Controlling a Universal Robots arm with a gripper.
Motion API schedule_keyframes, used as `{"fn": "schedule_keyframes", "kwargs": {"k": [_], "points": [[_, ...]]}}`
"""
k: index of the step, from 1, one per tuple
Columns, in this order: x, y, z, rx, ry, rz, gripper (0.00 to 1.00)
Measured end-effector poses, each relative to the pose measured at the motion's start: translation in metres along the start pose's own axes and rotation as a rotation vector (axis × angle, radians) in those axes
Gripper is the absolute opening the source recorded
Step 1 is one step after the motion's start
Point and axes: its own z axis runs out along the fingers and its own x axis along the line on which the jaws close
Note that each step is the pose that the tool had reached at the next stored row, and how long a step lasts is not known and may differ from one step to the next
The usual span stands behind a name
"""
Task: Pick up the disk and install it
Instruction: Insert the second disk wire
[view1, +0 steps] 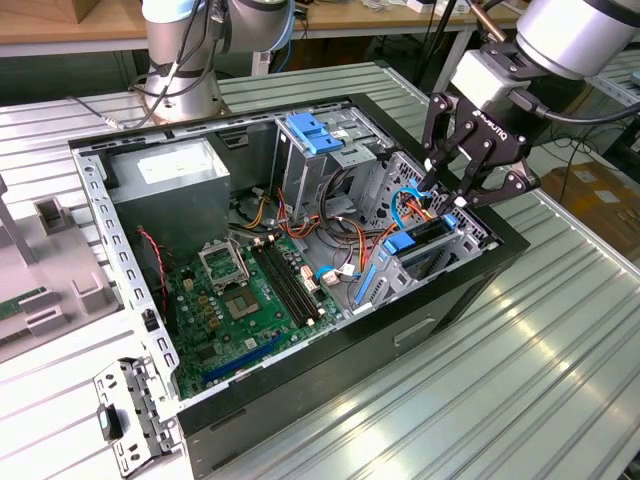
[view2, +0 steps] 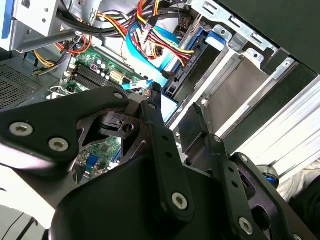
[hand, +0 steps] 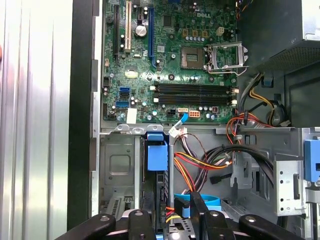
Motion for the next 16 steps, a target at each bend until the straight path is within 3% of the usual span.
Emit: {"fn": "schedule_keyframes", "kwargs": {"k": [4, 12, 14, 16], "points": [[-0.0026, -0.0004, 0.0013, 0.0000, -0.0001, 0.000, 0.42], [-0.0077, -0.0081, 0.0085, -0.0030, 0.0000, 0.000, 0.42], [-0.0061, -0.0118, 0.0195, -0.0060, -0.0002, 0.001, 0.42], [-0.0051, -0.0121, 0.0229, -0.0063, 0.0001, 0.001, 0.42]]}}
